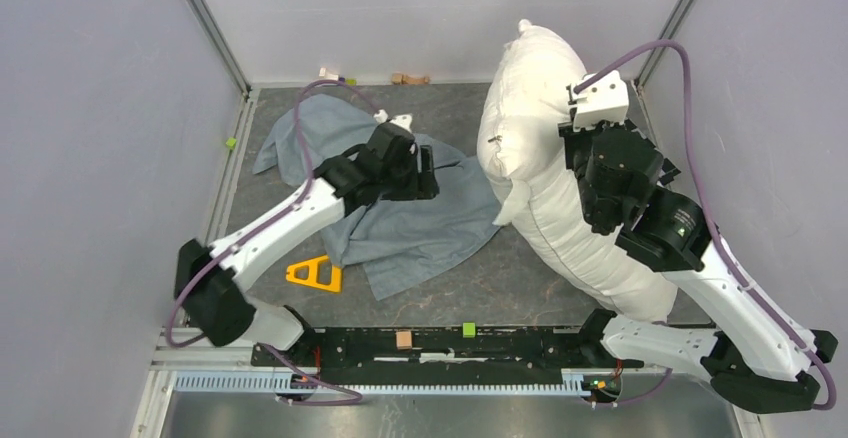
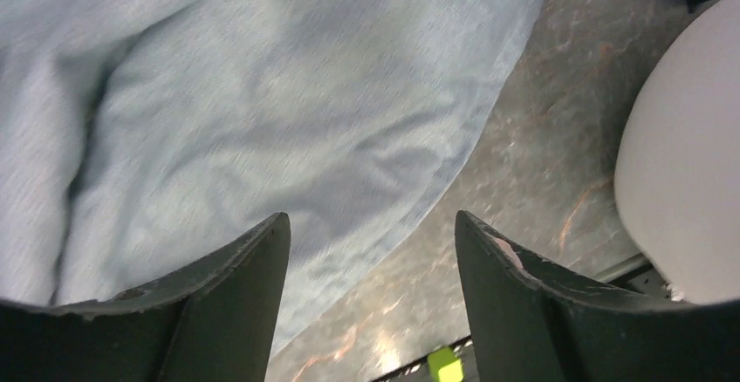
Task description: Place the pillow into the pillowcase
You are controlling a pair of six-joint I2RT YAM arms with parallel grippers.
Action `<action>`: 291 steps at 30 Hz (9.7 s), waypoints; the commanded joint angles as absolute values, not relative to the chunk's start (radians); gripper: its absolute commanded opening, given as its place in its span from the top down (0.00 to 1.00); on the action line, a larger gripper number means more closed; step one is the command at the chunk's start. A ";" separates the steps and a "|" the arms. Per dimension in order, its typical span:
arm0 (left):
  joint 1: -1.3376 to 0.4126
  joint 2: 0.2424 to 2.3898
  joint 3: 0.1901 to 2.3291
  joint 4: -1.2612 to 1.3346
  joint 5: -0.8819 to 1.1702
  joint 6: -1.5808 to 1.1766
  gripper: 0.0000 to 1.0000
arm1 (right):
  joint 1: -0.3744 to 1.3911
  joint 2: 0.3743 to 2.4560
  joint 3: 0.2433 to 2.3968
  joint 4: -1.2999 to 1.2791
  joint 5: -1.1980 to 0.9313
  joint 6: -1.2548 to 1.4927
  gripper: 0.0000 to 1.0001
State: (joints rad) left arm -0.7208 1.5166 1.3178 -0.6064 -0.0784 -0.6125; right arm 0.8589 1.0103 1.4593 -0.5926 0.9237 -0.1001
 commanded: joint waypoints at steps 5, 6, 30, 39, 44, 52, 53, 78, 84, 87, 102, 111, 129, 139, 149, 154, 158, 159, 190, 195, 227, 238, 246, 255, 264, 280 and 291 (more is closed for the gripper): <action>-0.815 1.363 1.035 -0.726 -0.164 -0.604 0.26 | 0.852 0.977 1.455 -0.536 0.888 -0.028 1.00; -0.837 1.385 1.026 -0.719 -0.167 -0.612 0.23 | 0.851 0.977 1.461 -0.537 0.888 -0.030 1.00; -1.071 1.709 1.113 -0.606 -0.053 -0.679 0.98 | 0.852 1.011 1.574 -0.580 0.960 -0.105 1.00; -1.151 1.559 1.070 -0.559 0.141 -0.757 0.96 | 0.851 1.034 1.524 -0.568 0.940 -0.074 1.00; -1.140 1.475 1.099 -0.658 0.073 -0.750 0.54 | 0.851 1.025 1.462 -0.553 0.882 -0.024 1.00; -0.935 1.369 1.119 -0.750 -0.043 -0.712 0.33 | 0.851 1.010 1.346 -0.507 0.745 0.047 1.00; -0.893 1.360 1.126 -0.752 -0.040 -0.699 0.33 | 0.851 1.014 1.334 -0.501 0.715 0.051 1.00; -0.407 1.611 1.395 -0.646 -0.073 -0.596 0.27 | 0.900 1.286 1.245 -0.408 0.354 0.142 0.33; -0.388 1.657 1.452 -0.657 -0.082 -0.591 0.26 | 0.900 1.427 1.440 -0.429 0.376 -0.005 0.03; -0.373 1.677 1.469 -0.658 -0.066 -0.600 0.26 | 0.899 1.516 1.493 -0.415 0.372 -0.084 0.02; -0.325 1.699 1.451 -0.638 -0.009 -0.575 0.19 | 0.808 1.729 1.226 -0.263 0.365 0.047 0.76; -0.406 1.872 1.552 -0.674 -0.024 -0.519 0.19 | 0.808 1.448 1.039 -0.259 0.426 0.060 1.00; -0.469 2.029 1.606 -0.690 0.027 -0.505 0.67 | 0.798 1.299 1.461 -0.359 0.432 -0.026 1.00; -0.458 1.974 1.624 -0.703 -0.043 -0.562 0.98 | 0.799 1.347 1.222 -0.172 0.319 0.103 1.00; -0.408 1.753 1.581 -0.573 -0.052 -0.677 0.98 | 0.798 1.345 0.950 -0.090 0.127 0.144 1.00; -0.409 1.639 1.510 -0.479 -0.055 -0.708 0.98 | 0.799 1.392 0.933 -0.114 0.092 0.111 1.00; -0.408 1.567 1.466 -0.422 -0.013 -0.707 0.97 | 0.800 1.454 1.001 -0.175 0.091 0.070 1.00; -0.409 1.552 1.449 -0.400 -0.008 -0.704 0.98 | 0.802 1.466 1.018 -0.188 0.095 0.061 1.00; -0.448 1.231 1.172 -0.702 0.053 -0.669 0.98 | 0.805 1.570 1.526 -0.295 0.139 0.010 0.28; -0.448 1.248 1.179 -0.703 0.059 -0.669 0.98 | 0.948 1.419 1.342 -0.249 0.131 -0.177 0.10; -0.505 1.110 1.301 -0.963 0.282 -0.656 0.98 | 0.911 1.741 1.354 -0.165 0.470 -0.043 1.00; -0.505 1.001 1.202 -0.697 0.389 -1.007 0.98 | 0.924 1.738 1.189 -0.013 0.454 0.281 1.00; -0.504 1.223 1.121 -0.386 0.328 -1.038 0.98 | 0.928 1.520 1.151 0.003 0.342 0.291 0.59; -0.500 1.338 1.155 -0.387 0.255 -0.994 0.98 | 0.922 1.345 1.159 -0.175 0.499 0.140 0.13; -0.502 1.321 1.141 -0.472 0.236 -0.904 0.96 | 0.716 1.563 1.363 -0.229 0.356 -0.057 0.02; -0.579 1.505 1.557 -0.766 -0.117 -0.626 0.22 | 0.696 1.591 0.974 0.076 0.203 0.242 1.00; -0.637 1.595 1.620 -0.856 -0.376 -0.565 0.11 | 0.696 1.553 1.080 0.003 0.256 0.164 1.00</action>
State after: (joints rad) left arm -0.6292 1.6535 1.6207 -0.8204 -0.2501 -0.6182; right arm 0.6846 1.5734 1.0443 0.1081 0.2611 0.1886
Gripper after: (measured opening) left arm 0.896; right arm 0.036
